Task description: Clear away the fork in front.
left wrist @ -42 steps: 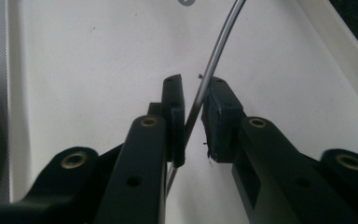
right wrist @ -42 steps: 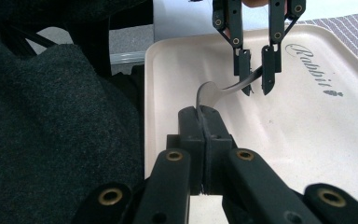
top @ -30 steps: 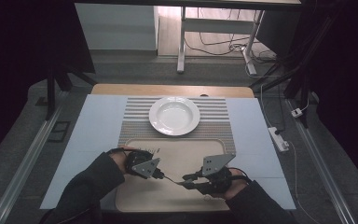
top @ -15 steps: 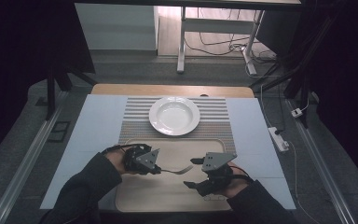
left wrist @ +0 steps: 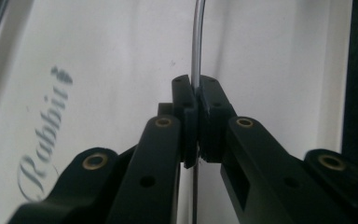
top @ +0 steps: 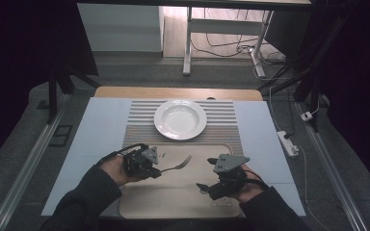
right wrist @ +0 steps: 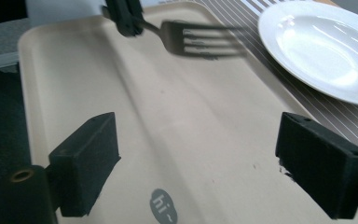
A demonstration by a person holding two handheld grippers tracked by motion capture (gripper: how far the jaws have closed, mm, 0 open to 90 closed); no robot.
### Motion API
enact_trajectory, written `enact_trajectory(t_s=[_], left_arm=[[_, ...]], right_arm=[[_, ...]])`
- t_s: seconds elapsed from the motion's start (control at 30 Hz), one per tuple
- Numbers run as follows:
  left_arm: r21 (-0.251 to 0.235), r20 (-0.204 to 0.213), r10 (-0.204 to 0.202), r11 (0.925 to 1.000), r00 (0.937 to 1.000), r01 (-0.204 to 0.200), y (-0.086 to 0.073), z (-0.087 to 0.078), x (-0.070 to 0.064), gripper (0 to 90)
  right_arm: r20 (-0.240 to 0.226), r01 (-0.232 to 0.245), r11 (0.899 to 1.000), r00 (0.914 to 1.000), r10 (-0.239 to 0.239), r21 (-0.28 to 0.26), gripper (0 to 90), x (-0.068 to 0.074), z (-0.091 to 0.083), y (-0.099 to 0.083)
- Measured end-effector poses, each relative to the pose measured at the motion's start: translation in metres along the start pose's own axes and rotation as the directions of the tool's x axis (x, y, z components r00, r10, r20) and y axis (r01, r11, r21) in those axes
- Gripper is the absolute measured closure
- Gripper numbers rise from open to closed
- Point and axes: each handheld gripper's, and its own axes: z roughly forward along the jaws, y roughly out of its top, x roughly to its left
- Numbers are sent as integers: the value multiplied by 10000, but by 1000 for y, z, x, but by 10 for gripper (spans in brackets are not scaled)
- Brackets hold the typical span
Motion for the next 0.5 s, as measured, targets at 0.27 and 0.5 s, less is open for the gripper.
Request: enact_trajectory(t_s=[0.27, 0.5], left_arm=[[180, -424, -2003, 9794, 9788, 2012, -9, -6, -3, 869], [114, -1073, -3546, 9337, 9289, 3578, -23, -7, -3, 869]], right_arm=[[598, -391, 9988, 9975, 372, 309, 77, 0, -6, -6], [673, -585, 9977, 9961, 562, 338, 77, 2, -13, -10]])
